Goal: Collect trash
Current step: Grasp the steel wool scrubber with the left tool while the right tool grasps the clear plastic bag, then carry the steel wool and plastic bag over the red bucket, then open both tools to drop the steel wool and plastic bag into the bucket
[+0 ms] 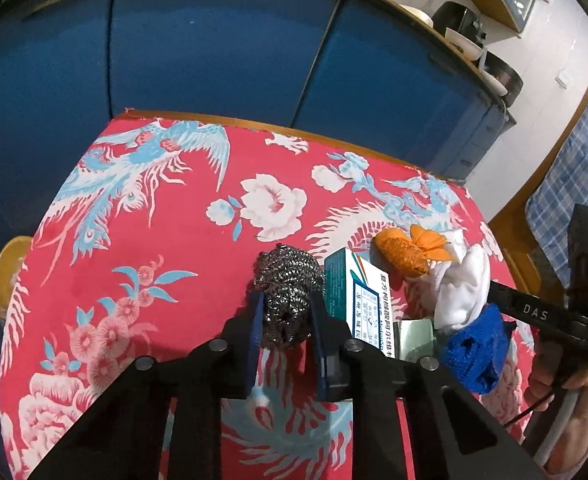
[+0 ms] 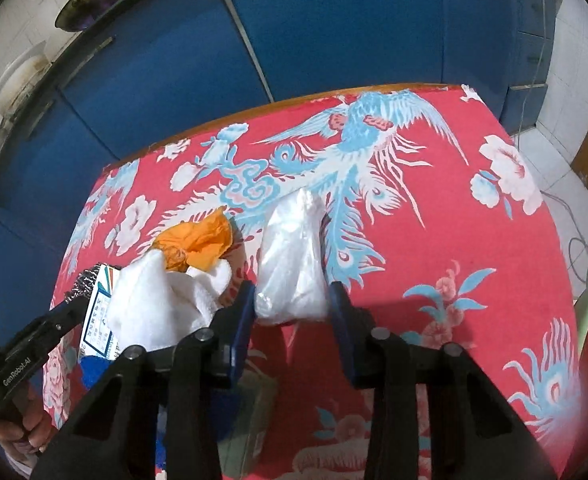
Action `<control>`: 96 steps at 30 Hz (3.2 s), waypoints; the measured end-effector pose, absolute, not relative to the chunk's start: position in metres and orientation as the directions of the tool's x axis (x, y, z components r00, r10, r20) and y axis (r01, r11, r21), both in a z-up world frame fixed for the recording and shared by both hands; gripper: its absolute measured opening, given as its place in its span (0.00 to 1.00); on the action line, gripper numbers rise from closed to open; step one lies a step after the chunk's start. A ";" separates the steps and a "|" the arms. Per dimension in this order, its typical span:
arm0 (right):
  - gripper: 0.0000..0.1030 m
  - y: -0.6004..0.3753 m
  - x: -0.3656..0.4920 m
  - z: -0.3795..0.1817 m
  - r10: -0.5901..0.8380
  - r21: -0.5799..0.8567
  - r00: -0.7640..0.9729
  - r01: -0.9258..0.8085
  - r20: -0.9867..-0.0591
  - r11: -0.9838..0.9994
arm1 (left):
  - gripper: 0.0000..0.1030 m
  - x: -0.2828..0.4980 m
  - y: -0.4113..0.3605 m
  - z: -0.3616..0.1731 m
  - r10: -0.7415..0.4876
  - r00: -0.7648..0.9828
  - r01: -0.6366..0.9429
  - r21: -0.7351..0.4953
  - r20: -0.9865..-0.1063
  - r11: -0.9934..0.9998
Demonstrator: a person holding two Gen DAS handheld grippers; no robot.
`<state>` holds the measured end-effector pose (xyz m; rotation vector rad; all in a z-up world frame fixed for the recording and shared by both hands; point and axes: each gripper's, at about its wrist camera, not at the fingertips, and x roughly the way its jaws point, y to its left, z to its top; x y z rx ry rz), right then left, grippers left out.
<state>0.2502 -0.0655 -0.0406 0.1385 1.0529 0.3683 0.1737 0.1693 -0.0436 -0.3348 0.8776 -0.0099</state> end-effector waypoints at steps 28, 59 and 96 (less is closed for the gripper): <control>0.33 -0.120 0.147 0.023 0.372 0.286 0.575 -0.238 -0.729 0.928 | 0.18 0.116 0.121 0.018 -0.151 0.718 -0.051 -0.267 -0.680 0.962; 0.34 -0.275 0.067 0.025 0.152 0.255 0.668 0.058 -0.729 0.965 | 0.18 0.114 -0.066 0.026 -0.401 0.594 0.337 -0.236 -0.698 0.911; 0.43 -0.388 0.058 -0.021 -0.024 0.247 0.662 0.313 -0.749 0.917 | 0.22 0.153 -0.233 -0.023 -0.481 0.449 0.550 -0.191 -0.753 0.813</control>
